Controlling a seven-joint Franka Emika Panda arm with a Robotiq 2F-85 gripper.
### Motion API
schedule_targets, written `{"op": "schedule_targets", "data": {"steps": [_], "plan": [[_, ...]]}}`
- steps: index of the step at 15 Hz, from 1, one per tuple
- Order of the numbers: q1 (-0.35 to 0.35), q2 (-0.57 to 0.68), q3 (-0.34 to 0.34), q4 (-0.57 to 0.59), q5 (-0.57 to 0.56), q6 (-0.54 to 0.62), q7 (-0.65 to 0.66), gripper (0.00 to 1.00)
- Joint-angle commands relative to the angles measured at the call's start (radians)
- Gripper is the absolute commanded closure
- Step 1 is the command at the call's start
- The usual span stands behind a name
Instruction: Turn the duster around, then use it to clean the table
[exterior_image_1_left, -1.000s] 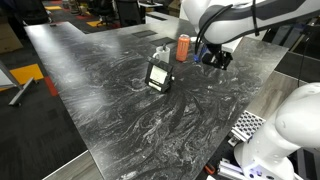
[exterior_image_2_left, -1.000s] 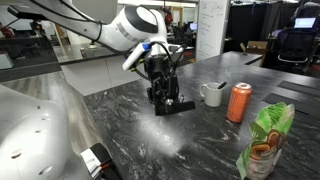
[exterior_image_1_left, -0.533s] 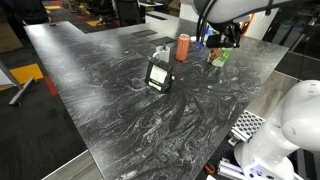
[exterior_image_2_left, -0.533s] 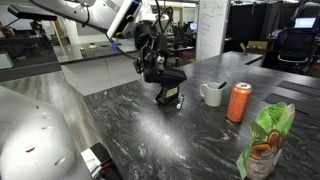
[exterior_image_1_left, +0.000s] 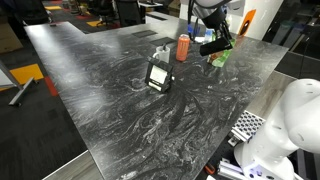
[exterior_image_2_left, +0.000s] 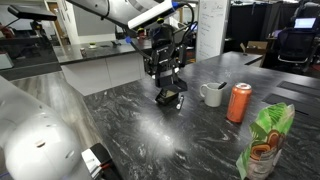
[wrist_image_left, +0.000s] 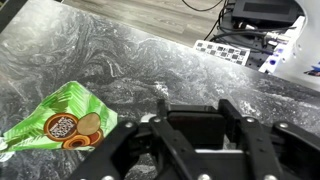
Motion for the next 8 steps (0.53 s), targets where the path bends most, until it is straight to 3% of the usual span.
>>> {"op": "schedule_targets", "data": {"steps": [1,8], "plan": [[0.013,0.092,-0.022,0.062,0.001,-0.12,-0.112,0.72],[0.052,0.277,0.002,0.16,-0.063,-0.368,-0.231,0.72]]}}
